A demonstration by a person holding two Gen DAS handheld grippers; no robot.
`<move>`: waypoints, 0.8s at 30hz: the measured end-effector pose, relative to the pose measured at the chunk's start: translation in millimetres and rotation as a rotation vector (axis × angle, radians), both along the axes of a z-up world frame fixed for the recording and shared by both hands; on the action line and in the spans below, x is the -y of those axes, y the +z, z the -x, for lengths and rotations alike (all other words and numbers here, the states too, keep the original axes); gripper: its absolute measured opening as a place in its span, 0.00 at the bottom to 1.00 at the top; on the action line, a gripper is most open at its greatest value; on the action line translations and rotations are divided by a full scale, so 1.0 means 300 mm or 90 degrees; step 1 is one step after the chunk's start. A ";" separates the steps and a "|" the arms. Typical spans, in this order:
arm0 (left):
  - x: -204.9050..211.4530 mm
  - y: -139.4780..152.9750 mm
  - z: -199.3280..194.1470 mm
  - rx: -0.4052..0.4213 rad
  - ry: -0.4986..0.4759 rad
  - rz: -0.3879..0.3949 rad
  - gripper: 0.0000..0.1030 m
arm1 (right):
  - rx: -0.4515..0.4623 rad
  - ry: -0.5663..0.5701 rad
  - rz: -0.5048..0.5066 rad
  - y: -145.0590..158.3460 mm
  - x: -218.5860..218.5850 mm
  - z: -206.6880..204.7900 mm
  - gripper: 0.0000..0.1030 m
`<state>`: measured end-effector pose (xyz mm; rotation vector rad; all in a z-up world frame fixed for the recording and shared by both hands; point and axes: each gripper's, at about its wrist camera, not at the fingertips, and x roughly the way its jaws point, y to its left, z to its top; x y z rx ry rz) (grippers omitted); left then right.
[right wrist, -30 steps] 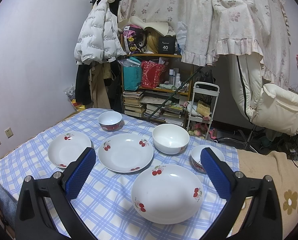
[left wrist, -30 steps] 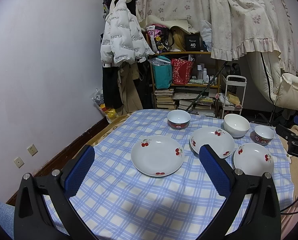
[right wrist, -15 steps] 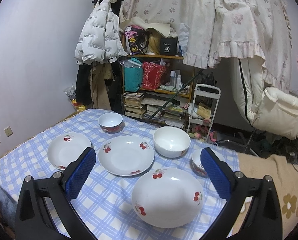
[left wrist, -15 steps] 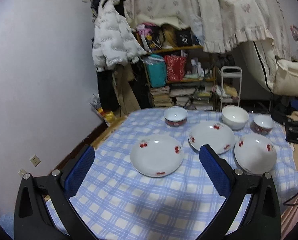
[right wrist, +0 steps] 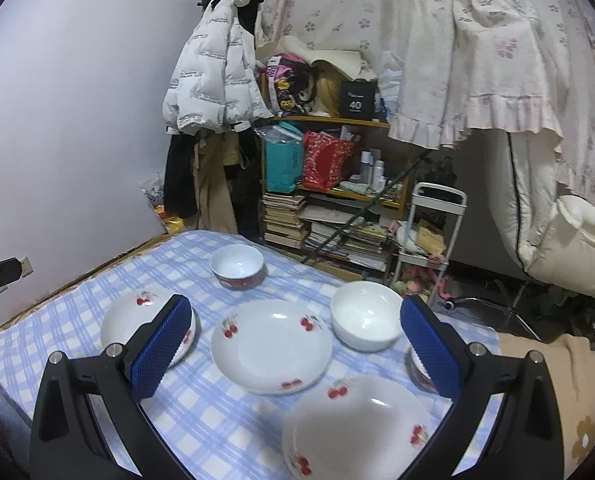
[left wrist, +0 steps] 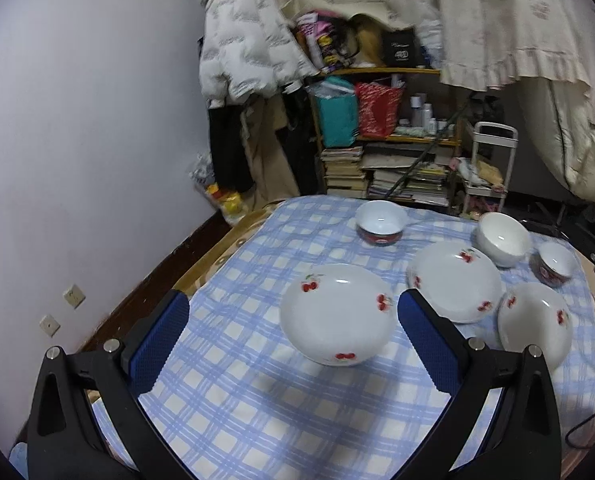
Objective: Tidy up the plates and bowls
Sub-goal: 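Grasp a cherry plate rim with the left tool while the right tool grasps another cherry plate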
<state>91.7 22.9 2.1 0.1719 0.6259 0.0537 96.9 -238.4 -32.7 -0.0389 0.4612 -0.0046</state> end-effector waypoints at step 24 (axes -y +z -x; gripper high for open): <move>-0.263 -0.415 -0.545 -0.240 0.126 0.099 0.99 | -0.156 0.098 -0.065 -0.216 -0.225 -0.587 0.95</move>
